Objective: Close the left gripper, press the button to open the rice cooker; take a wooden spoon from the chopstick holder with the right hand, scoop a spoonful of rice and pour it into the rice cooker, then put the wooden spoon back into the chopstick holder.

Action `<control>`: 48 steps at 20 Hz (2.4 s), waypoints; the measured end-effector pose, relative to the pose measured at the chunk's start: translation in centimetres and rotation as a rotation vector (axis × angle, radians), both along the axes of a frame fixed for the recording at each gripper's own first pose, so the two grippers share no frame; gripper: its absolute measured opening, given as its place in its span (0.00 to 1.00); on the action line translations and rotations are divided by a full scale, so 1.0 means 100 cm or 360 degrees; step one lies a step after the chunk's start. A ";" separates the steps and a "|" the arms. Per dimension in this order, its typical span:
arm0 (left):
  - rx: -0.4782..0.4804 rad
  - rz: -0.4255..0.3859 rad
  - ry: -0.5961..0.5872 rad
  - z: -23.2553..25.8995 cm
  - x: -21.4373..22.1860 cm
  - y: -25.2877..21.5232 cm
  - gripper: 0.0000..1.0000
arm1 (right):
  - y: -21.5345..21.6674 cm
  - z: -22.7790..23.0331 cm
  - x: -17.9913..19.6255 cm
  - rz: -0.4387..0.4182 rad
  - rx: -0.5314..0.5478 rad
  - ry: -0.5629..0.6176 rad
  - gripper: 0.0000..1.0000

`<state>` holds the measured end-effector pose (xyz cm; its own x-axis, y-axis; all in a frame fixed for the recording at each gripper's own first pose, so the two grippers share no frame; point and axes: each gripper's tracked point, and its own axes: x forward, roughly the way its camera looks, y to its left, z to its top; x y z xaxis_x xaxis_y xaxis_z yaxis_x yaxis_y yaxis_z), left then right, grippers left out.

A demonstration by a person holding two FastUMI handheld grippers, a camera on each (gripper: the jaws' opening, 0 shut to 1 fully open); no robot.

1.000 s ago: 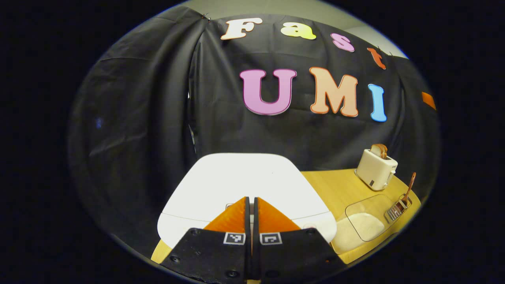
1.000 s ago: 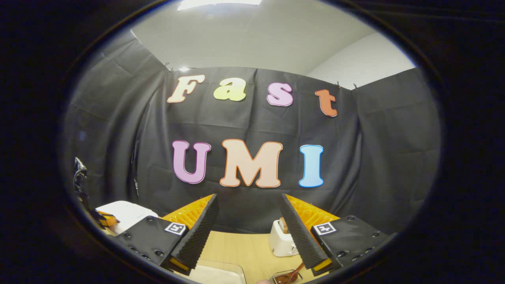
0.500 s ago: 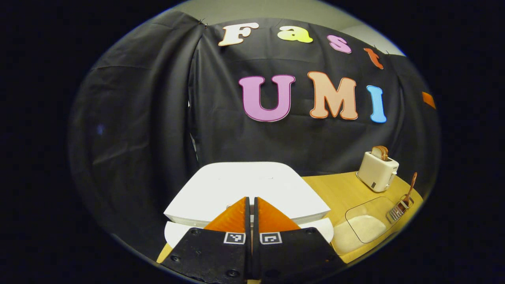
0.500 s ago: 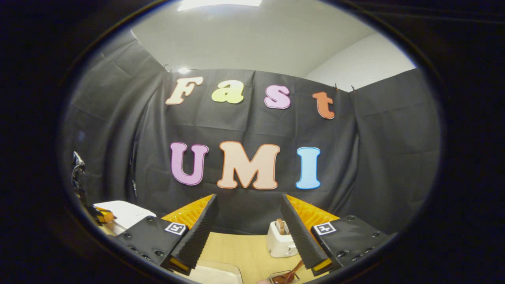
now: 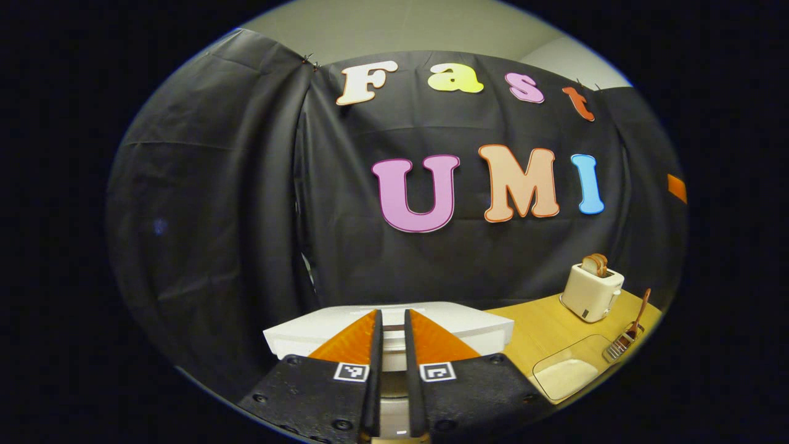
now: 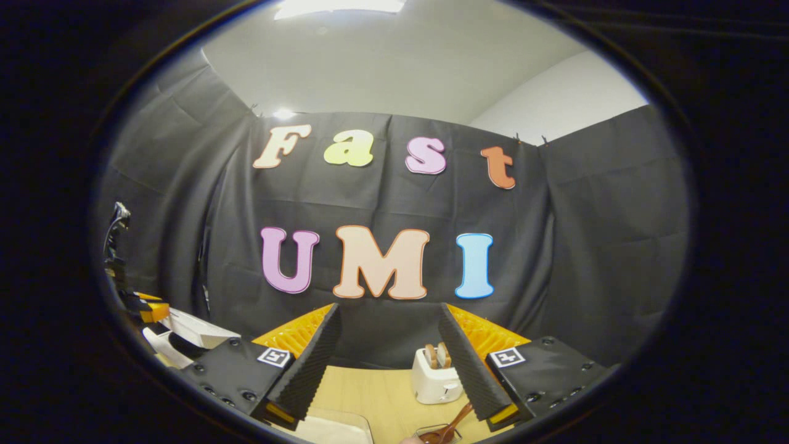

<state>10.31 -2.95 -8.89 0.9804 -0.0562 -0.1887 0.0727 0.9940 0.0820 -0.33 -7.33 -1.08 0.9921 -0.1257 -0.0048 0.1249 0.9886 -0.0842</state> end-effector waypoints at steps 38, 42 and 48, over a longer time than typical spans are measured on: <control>-0.0077 -0.0052 -0.0168 0.076 -0.063 -0.046 0.94 | 0.000 -0.010 -0.002 0.0084 0.0090 0.0087 1.00; -0.0093 -0.0067 -0.0171 0.077 -0.063 -0.050 0.94 | -0.001 -0.008 -0.003 0.0076 0.0098 0.0086 1.00; -0.0109 -0.0059 -0.0184 0.080 -0.066 -0.049 0.96 | 0.000 -0.004 -0.005 0.0074 0.0100 0.0076 1.00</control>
